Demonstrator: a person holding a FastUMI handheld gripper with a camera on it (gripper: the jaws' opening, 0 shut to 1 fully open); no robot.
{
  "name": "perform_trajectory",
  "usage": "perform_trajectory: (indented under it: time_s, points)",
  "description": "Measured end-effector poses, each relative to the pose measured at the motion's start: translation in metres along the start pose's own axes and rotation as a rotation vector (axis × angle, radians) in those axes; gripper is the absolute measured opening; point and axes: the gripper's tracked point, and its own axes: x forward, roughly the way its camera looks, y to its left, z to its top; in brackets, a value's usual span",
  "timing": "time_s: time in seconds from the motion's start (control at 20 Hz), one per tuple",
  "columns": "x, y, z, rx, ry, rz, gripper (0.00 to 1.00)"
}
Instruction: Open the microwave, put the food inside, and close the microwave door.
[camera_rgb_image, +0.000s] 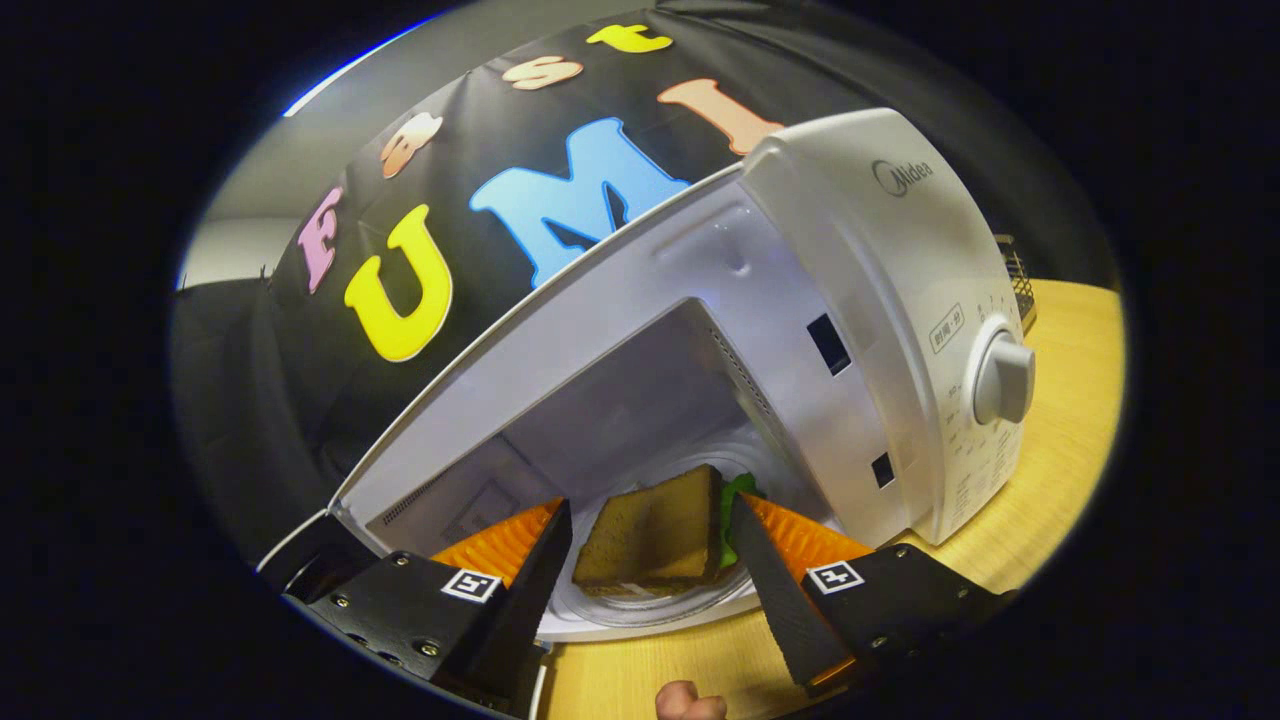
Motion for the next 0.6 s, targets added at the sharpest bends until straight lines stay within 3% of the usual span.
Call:
perform_trajectory:
  time_s: [0.35, 0.6]
  points:
    - [-0.051, 0.004, -0.002, -0.246, 0.042, 0.023, 0.97]
    - [-0.096, 0.013, 0.018, -0.359, -0.032, 0.014, 0.97]
